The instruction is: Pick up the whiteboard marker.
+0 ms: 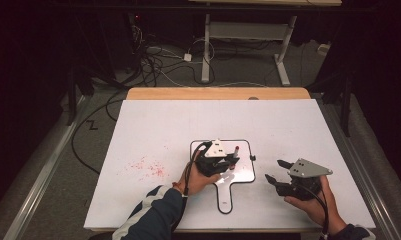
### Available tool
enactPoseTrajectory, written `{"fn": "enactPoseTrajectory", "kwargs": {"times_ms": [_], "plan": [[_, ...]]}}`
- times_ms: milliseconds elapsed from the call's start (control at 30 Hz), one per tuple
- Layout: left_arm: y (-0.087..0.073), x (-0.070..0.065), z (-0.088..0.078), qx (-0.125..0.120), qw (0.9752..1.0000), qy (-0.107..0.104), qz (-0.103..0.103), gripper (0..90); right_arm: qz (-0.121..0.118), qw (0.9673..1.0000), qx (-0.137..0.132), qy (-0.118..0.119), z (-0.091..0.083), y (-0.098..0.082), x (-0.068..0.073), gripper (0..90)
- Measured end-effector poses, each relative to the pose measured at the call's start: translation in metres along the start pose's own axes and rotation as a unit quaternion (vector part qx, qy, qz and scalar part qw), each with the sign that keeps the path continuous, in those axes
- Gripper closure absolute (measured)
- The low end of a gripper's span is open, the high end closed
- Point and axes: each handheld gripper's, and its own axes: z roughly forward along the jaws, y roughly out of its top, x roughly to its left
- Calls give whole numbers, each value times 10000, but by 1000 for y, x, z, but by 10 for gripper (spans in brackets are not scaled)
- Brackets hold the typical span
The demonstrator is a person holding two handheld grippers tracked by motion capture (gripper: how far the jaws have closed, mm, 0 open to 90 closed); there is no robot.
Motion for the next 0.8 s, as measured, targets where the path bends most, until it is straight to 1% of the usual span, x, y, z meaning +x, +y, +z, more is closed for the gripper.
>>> {"fn": "enactPoseTrajectory", "kwargs": {"times_ms": [67, 133, 167, 267, 333, 400, 467, 533, 633, 700, 733, 800], "plan": [[-4, 5, -5, -18, 9999, 40, -111, 788, -1, 10000, 9, -2, 0, 0, 0, 368], [-6, 7, -9, 2, 9999, 126, -91, 788, -3, 10000, 12, -10, 0, 0, 0, 368], [-7, 8, -11, -6, 9998, 129, -120, 788, 1, 10000, 11, -7, 0, 0, 0, 368], [-12, 9, -15, -95, 9995, 68, -309, 788, -22, 10000, 6, -1, 0, 0, 0, 368], [-13, 7, -16, -121, 9993, 41, -339, 788, -33, 10000, 22, 1, 1, 0, 0, 367], [-12, 3, -12, -168, 9992, 2, -372, 788, -41, 10000, 29, 3, 1, 0, 0, 368], [-10, -3, -6, -196, 9993, -49, -315, 788, -30, 10000, 40, 12, 2, 0, 0, 367], [-7, -8, 1, -242, 9991, -134, -315, 788, -40, 10000, 35, 19, 3, 1, 1, 367], [-3, -14, 7, -232, 9995, -84, -203, 788, -51, 10000, 39, 36, 4, 1, 2, 367], [-1, -15, 7, -170, 9998, -13, -117, 788, -69, 10000, 40, 39, 4, 1, 2, 367], [-1, -14, 6, -146, 9998, 8, -109, 788, -65, 10000, 59, 44, 3, 0, 2, 367], [-3, -10, 1, -108, 9997, 44, -197, 788, -51, 10000, 50, 19, 2, 0, 1, 367]]}}
